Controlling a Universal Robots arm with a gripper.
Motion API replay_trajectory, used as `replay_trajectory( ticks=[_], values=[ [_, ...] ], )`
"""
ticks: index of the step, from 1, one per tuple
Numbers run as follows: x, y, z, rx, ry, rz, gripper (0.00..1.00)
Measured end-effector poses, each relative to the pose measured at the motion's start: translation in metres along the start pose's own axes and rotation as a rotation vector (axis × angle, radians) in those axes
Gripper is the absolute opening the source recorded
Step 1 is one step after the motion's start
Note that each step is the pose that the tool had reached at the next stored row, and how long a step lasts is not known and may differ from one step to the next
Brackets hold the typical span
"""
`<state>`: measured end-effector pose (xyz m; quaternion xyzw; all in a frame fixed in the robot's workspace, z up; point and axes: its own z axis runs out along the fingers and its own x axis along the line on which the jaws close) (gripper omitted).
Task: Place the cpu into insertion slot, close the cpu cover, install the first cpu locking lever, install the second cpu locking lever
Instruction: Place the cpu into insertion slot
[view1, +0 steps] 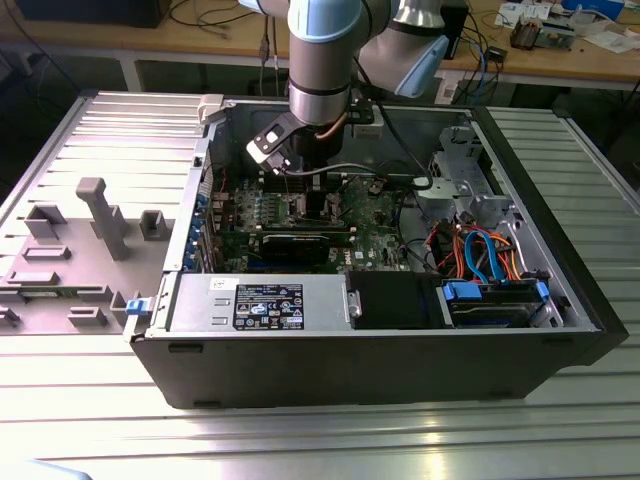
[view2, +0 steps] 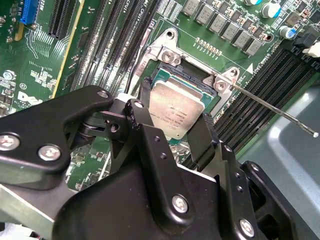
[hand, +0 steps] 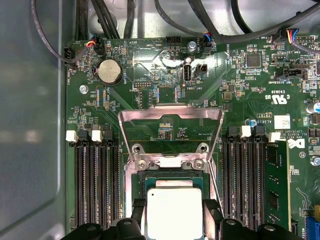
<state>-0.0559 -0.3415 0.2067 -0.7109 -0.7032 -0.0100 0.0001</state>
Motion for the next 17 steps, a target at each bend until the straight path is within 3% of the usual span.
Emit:
replay_trajectory(
  ticks=[5, 17],
  values=[
    [0.0, -0.0001, 0.0057, 0.0002, -0.0002, -0.001, 0.54],
    [0.0001, 0.0, 0.0058, 0.0, 0.0, -0.003, 0.54]
  ],
)
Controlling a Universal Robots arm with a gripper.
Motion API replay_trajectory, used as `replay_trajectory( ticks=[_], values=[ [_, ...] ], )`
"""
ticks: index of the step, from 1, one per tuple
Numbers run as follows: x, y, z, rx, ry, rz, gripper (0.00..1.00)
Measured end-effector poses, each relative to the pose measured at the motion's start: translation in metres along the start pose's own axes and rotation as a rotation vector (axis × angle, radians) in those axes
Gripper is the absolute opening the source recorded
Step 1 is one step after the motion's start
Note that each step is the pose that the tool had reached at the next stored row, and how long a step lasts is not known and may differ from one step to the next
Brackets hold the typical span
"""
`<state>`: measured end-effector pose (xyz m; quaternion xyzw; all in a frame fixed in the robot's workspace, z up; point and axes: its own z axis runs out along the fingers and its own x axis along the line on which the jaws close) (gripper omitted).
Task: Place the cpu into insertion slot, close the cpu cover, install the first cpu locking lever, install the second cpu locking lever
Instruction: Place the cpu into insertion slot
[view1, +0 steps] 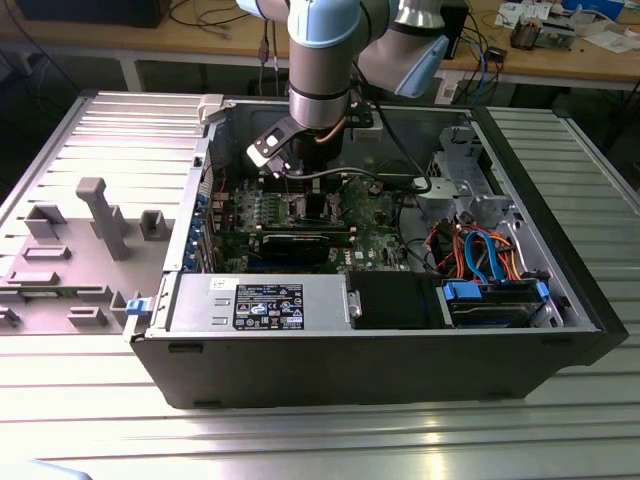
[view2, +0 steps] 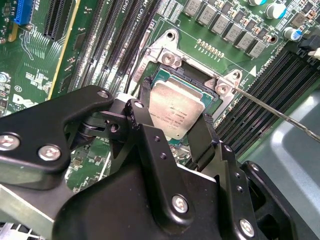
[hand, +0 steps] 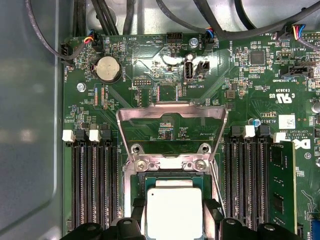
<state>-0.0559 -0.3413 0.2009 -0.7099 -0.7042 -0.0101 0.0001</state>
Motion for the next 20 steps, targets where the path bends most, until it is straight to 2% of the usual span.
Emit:
replay_trajectory(
  ticks=[20],
  values=[
    [-0.0001, -0.0001, 0.0018, 0.0002, 0.0046, 0.002, 0.54]
  ],
)
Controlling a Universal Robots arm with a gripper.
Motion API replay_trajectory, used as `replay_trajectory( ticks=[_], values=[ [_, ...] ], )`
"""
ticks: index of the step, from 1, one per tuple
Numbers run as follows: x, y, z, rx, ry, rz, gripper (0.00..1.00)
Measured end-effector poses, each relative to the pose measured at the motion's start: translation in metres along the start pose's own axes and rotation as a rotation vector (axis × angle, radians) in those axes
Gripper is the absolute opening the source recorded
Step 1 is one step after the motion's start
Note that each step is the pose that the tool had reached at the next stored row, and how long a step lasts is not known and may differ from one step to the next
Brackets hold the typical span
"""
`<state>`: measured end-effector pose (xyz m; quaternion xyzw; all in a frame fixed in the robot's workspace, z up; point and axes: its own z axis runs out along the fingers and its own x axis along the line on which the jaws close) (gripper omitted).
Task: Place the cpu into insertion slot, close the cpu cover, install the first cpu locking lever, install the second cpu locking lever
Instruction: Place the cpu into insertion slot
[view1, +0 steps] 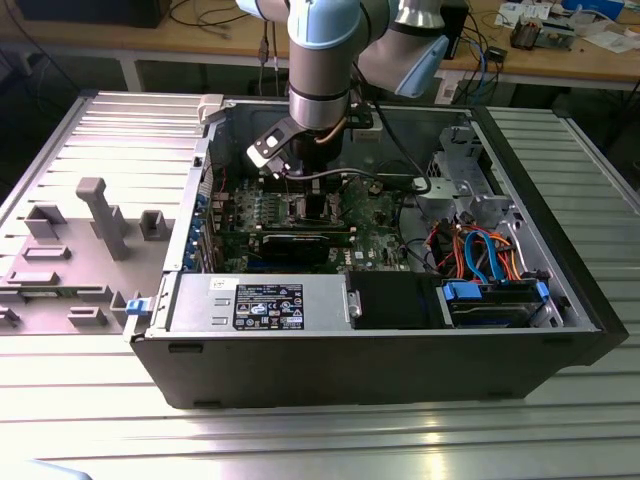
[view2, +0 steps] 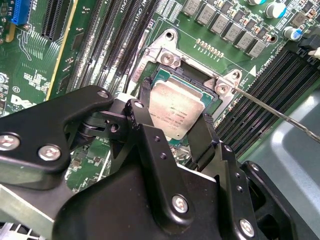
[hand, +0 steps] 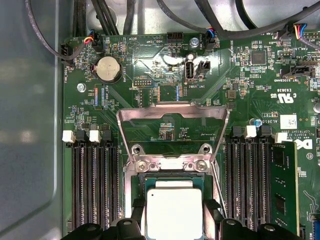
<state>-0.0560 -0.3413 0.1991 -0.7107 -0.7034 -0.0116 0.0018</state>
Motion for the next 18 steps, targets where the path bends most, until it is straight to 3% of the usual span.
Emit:
replay_trajectory(
  ticks=[18],
  values=[
    [0.0, 0.0, 0.0005, -0.0001, 0.0, 0.0, 0.54]
  ],
)
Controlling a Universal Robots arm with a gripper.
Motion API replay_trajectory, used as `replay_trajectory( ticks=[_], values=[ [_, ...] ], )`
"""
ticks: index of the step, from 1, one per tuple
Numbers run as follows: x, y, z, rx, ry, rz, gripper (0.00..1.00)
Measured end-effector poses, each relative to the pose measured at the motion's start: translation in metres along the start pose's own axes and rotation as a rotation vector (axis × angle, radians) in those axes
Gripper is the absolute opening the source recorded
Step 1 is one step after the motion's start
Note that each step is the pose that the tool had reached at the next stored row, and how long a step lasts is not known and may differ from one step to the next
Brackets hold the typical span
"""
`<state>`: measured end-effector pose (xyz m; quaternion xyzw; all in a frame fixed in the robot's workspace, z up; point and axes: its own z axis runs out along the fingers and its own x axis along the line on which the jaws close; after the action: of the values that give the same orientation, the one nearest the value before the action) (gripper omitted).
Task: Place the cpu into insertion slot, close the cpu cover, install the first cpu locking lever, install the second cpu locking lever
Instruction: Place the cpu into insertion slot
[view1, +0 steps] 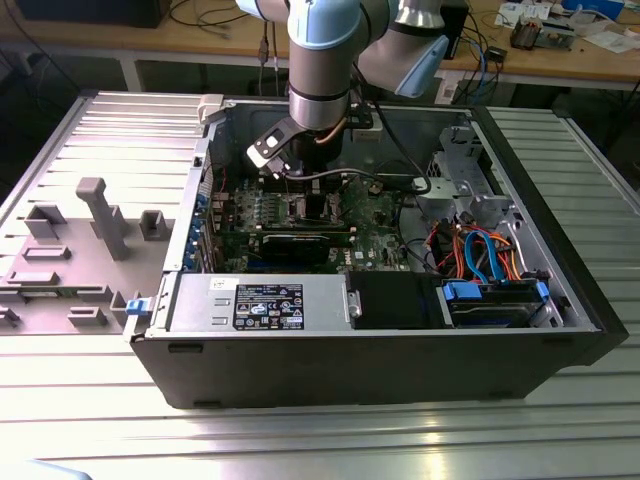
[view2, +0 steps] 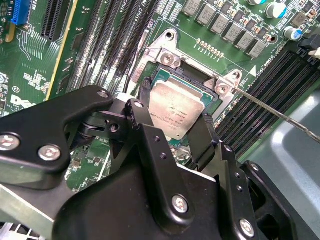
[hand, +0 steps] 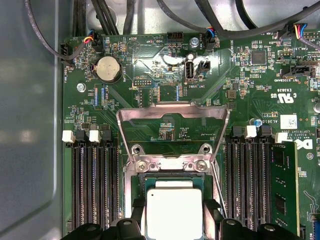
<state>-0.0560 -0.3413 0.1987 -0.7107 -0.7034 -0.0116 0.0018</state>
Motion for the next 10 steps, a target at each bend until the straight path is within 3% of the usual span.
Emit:
replay_trajectory(
  ticks=[10],
  values=[
    [0.0, 0.0001, 0.0001, 0.0, 0.0001, 0.0, 0.54]
  ],
)
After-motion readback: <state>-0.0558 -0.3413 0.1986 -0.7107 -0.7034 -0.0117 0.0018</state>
